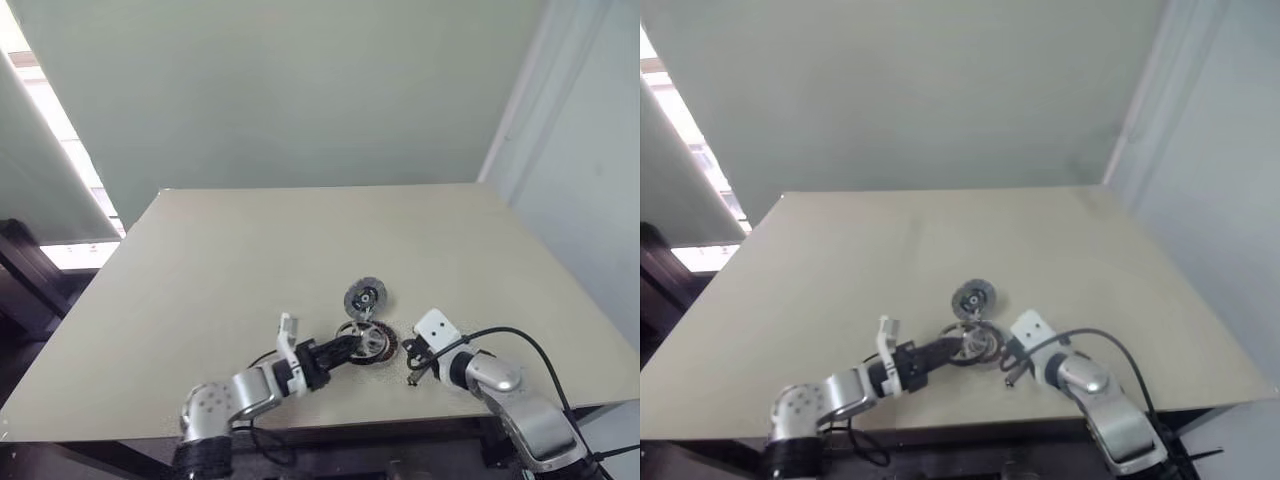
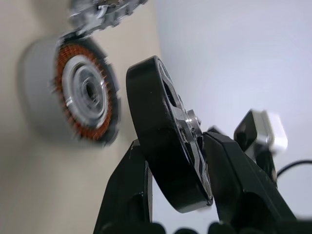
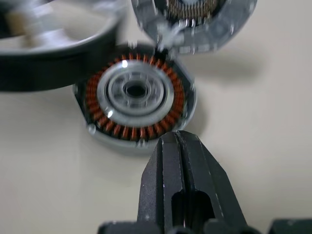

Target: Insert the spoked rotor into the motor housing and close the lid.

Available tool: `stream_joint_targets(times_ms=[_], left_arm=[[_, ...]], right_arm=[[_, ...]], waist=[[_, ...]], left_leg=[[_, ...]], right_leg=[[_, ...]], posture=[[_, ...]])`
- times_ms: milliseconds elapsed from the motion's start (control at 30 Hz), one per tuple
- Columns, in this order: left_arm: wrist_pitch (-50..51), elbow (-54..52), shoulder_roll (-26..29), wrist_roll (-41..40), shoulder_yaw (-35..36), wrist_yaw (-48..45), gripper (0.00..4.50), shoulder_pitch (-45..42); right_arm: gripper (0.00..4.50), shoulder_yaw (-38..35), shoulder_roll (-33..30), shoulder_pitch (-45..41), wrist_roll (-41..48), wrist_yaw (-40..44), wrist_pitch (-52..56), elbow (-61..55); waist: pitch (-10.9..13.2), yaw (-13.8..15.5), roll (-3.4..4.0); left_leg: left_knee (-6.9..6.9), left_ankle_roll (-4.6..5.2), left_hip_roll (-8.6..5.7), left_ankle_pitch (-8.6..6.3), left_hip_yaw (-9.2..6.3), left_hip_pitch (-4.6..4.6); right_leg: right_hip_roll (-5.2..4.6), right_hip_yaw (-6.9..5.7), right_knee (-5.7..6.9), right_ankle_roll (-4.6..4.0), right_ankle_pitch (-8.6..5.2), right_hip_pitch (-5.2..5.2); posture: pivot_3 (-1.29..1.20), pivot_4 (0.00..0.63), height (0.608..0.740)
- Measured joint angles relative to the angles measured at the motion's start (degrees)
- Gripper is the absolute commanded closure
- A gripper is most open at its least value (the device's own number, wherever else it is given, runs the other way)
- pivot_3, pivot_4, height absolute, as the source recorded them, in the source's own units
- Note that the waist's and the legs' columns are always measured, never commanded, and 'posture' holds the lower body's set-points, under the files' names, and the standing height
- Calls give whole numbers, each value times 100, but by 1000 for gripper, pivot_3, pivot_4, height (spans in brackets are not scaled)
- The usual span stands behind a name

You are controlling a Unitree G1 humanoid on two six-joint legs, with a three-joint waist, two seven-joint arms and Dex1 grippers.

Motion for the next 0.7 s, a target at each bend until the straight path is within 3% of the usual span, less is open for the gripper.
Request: stream_joint_targets(times_ms=[700], left_arm=[[-1300, 1312, -384, 1454, -493, -650, 3287, -541]], right_arm=[[4500, -174, -80, 310, -51, -252, 253, -291]], waist=[[0, -1, 1]], left_leg=[[2, 2, 0, 0, 3, -53]], right_leg=[[2, 4, 1, 4, 2, -50]], posture=[[0, 0, 740]])
